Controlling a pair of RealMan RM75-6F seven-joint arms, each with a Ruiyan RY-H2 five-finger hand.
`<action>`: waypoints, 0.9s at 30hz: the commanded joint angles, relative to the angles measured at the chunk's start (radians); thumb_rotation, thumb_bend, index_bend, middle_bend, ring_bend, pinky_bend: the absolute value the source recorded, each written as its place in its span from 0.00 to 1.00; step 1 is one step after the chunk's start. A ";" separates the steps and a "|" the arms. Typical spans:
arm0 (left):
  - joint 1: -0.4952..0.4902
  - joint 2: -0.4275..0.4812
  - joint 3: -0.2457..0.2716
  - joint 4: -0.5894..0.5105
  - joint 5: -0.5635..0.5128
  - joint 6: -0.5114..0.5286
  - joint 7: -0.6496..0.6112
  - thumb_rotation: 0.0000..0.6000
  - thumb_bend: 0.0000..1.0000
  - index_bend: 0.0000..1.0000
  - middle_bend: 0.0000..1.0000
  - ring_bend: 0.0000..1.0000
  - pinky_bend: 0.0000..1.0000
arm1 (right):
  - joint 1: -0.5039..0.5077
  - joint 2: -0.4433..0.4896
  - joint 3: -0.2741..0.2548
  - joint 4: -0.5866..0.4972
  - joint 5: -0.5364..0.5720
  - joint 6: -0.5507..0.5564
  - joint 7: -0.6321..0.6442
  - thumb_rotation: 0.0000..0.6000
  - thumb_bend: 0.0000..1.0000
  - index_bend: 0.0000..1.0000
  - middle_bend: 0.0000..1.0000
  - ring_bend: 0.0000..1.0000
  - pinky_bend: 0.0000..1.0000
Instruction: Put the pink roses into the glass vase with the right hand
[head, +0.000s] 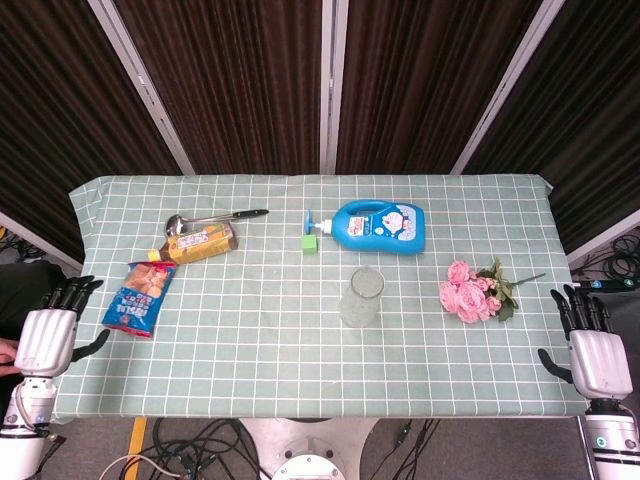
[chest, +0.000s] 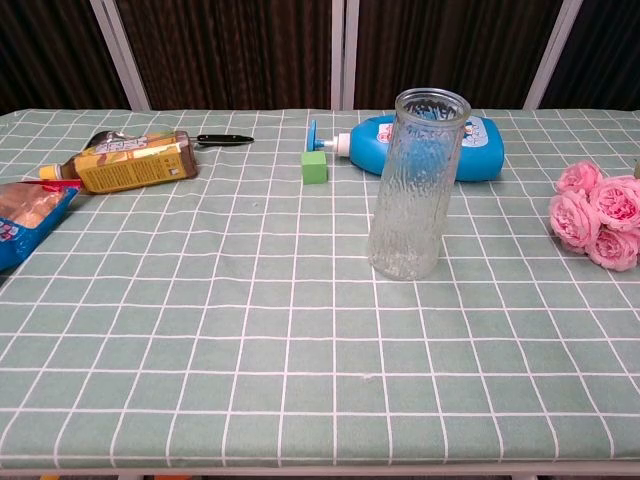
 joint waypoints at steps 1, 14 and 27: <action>0.000 -0.001 0.000 0.000 0.000 0.001 0.000 1.00 0.22 0.17 0.14 0.12 0.24 | 0.000 0.000 0.000 0.000 0.002 -0.002 0.001 1.00 0.16 0.00 0.00 0.00 0.00; 0.003 -0.002 -0.004 -0.002 -0.018 0.000 0.002 1.00 0.22 0.17 0.14 0.12 0.24 | 0.022 -0.015 0.011 0.034 0.050 -0.063 0.009 1.00 0.17 0.00 0.00 0.00 0.00; 0.005 -0.002 0.007 -0.004 -0.015 -0.009 0.003 1.00 0.22 0.17 0.14 0.12 0.25 | 0.103 -0.065 0.033 0.168 0.079 -0.194 0.055 1.00 0.17 0.00 0.00 0.00 0.00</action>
